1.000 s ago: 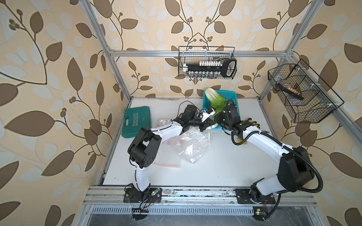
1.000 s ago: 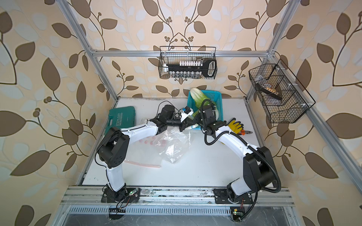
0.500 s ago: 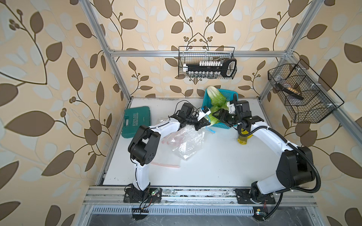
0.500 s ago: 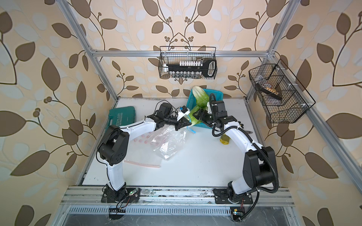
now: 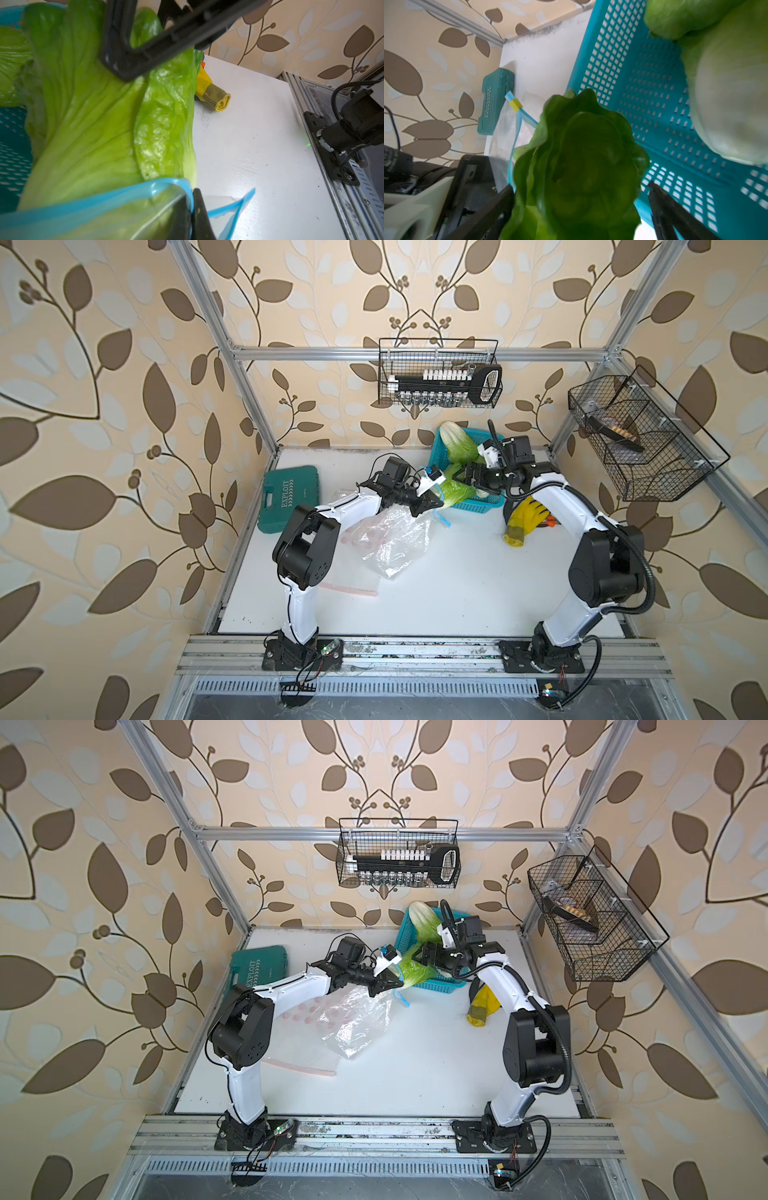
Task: Put the chinese cabbages into a zipper bag and zip it
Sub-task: Place the Chinese cabbage in the zipper food storage bag.
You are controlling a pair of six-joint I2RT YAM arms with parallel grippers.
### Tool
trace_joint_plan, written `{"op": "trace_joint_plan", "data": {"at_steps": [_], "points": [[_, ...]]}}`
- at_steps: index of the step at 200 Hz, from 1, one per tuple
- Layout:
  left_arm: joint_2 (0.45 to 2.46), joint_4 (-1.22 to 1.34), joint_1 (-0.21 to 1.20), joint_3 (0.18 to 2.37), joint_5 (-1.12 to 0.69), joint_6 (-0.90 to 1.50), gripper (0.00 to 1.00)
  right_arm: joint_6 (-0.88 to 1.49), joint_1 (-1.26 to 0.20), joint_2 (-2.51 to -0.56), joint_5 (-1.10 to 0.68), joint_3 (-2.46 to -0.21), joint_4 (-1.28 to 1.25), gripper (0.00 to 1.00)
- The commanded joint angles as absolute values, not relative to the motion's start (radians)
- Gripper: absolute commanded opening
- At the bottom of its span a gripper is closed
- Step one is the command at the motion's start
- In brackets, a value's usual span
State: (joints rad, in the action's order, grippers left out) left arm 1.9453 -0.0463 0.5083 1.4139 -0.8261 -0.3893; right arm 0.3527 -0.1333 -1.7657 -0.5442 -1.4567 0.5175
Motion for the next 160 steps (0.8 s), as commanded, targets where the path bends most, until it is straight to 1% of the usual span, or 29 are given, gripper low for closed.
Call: {"op": "trace_joint_plan", "data": {"at_steps": [1, 15, 45, 56, 65, 96, 104, 113, 126, 140, 152, 160], "points": [[1.957, -0.075, 0.494, 1.448, -0.845, -0.418, 0.00, 0.297, -0.147, -1.831, -0.692, -1.514, 0.541, 0.89], [1.956, -0.100, 0.495, 1.458, -0.854, -0.433, 0.00, 0.278, -0.152, -1.860, -0.740, -1.535, 0.555, 0.76], [1.944, -0.214, 0.491, 1.511, -0.884, -0.483, 0.00, 0.334, -0.155, -1.803, -0.831, -1.459, 0.443, 0.34], [1.931, -0.248, 0.491, 1.527, -0.892, -0.491, 0.00, 0.371, -0.157, -1.780, -0.867, -1.428, 0.400, 0.23], [1.915, -0.282, 0.491, 1.536, -0.899, -0.499, 0.00, 0.401, -0.160, -1.759, -0.894, -1.402, 0.373, 0.15], [1.824, -0.372, 0.491, 1.518, -0.911, -0.523, 0.00, 0.521, -0.178, -1.650, -0.927, -1.277, 0.264, 0.07], [1.800, -0.403, 0.491, 1.514, -0.910, -0.535, 0.00, 0.577, -0.182, -1.614, -0.934, -1.229, 0.209, 0.03], [1.772, -0.439, 0.491, 1.510, -0.910, -0.544, 0.00, 0.656, -0.190, -1.574, -0.948, -1.173, 0.123, 0.00], [1.731, -0.482, 0.494, 1.500, -0.920, -0.559, 0.00, 0.746, -0.207, -1.522, -0.948, -1.106, 0.030, 0.00], [1.684, -0.499, 0.501, 1.482, -0.934, -0.563, 0.00, 0.813, -0.248, -1.488, -0.934, -1.066, -0.013, 0.00], [1.646, -0.511, 0.514, 1.466, -0.947, -0.576, 0.00, 0.819, -0.305, -1.476, -0.939, -1.056, -0.012, 0.00], [1.627, -0.526, 0.524, 1.461, -0.954, -0.599, 0.00, 0.775, -0.332, -1.459, -0.923, -1.061, 0.045, 0.00]]}}
